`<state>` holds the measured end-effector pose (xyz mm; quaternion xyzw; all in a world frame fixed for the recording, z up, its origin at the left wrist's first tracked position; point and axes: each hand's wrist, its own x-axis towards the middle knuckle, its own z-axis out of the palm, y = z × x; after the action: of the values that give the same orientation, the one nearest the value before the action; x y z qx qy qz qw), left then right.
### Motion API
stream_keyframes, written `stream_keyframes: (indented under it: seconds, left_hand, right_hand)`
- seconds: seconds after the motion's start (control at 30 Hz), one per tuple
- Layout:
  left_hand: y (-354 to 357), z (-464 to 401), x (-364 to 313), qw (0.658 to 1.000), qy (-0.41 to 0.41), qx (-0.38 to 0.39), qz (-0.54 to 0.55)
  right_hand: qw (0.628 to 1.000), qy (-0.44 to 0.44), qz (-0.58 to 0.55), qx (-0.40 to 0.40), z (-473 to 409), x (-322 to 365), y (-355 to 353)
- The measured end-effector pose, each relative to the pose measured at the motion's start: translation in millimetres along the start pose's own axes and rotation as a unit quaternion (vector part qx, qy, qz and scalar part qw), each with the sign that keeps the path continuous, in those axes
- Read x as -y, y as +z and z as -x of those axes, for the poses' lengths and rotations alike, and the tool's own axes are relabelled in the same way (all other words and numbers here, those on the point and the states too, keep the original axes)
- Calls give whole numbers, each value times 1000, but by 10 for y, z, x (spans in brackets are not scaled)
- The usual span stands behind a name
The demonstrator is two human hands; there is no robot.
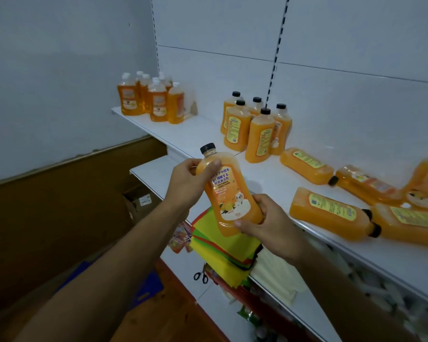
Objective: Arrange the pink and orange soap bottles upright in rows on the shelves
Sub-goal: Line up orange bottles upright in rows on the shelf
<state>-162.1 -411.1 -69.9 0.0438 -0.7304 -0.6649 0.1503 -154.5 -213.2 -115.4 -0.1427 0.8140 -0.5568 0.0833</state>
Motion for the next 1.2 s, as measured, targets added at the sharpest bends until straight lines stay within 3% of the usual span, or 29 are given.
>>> stream_keyframes:
  seconds: [0.5, 0.83, 1.0, 1.2]
  left_hand:
    - [604, -852, -152, 989, 114, -15, -89]
    - [381, -2146, 229, 971, 152, 31, -183]
    - [329, -2668, 319, 965, 175, 75, -180]
    - [428, -2941, 554, 961, 178, 99, -186]
  right_hand:
    - [978, -18, 187, -88, -1130, -81, -359]
    - [968, -6, 175, -182, -2347, -208, 81]
    - [947, 14, 222, -232, -2740, -162, 138]
    - [948, 50, 219, -228, -2942, -305, 222]
